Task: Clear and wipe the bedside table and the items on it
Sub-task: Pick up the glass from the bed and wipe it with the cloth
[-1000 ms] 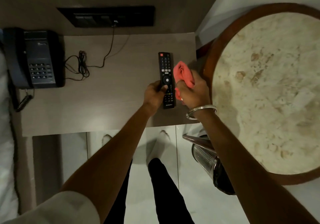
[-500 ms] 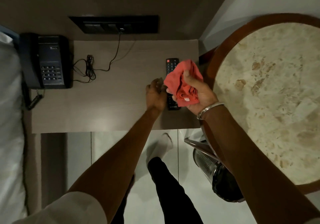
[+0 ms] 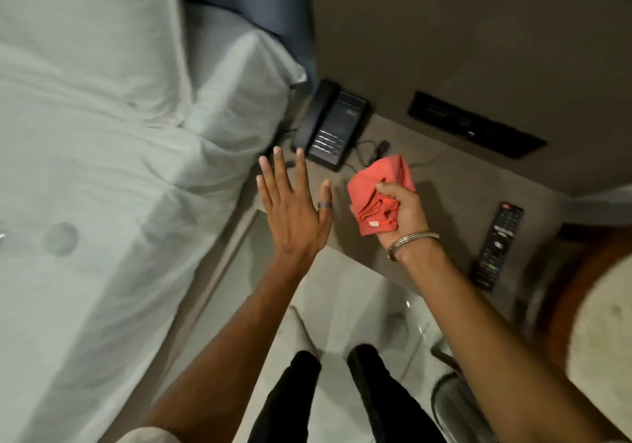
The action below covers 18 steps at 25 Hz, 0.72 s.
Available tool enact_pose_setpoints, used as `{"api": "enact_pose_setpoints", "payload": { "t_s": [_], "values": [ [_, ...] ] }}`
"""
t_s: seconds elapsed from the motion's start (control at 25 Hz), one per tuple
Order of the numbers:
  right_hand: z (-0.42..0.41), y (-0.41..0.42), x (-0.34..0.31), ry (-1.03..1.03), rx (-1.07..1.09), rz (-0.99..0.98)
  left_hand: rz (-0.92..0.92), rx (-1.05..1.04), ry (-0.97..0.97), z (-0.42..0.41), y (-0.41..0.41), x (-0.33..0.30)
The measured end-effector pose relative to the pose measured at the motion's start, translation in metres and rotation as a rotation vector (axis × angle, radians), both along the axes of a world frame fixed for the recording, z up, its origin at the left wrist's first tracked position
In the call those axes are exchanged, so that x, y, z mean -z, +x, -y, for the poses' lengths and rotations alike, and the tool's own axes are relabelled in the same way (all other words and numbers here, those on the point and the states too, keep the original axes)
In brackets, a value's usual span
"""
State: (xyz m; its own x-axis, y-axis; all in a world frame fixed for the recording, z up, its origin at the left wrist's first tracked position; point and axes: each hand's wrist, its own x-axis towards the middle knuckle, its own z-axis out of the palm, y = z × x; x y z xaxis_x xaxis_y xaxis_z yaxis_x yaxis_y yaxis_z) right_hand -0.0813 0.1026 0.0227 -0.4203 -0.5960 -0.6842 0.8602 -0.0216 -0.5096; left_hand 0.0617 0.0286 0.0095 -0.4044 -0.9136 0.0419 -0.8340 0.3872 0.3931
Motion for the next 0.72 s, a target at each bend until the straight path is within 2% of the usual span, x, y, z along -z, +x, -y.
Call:
{"api": "enact_pose_setpoints", "payload": {
  "t_s": [0.32, 0.48, 0.52, 0.6, 0.72],
  "values": [
    [0.14, 0.195, -0.041, 0.073, -0.368, -0.16, 0.213, -0.416, -0.094, 0.1, 0.231, -0.06],
    [0.173, 0.253, -0.052, 0.071, -0.537, -0.247, 0.262, -0.759, -0.091, 0.153, 0.322, -0.072],
    [0.179, 0.26, -0.053, 0.076, -0.565, -0.254, 0.242, -0.83, -0.042, 0.164, 0.338, -0.071],
    [0.188, 0.268, -0.049, 0.097, -0.595, -0.274, 0.084, -0.869, 0.061, 0.181, 0.362, -0.063],
    [0.188, 0.269, -0.048, 0.109, -0.601, -0.273, -0.141, -0.789, 0.007, 0.197, 0.372, -0.06]
  ]
}}
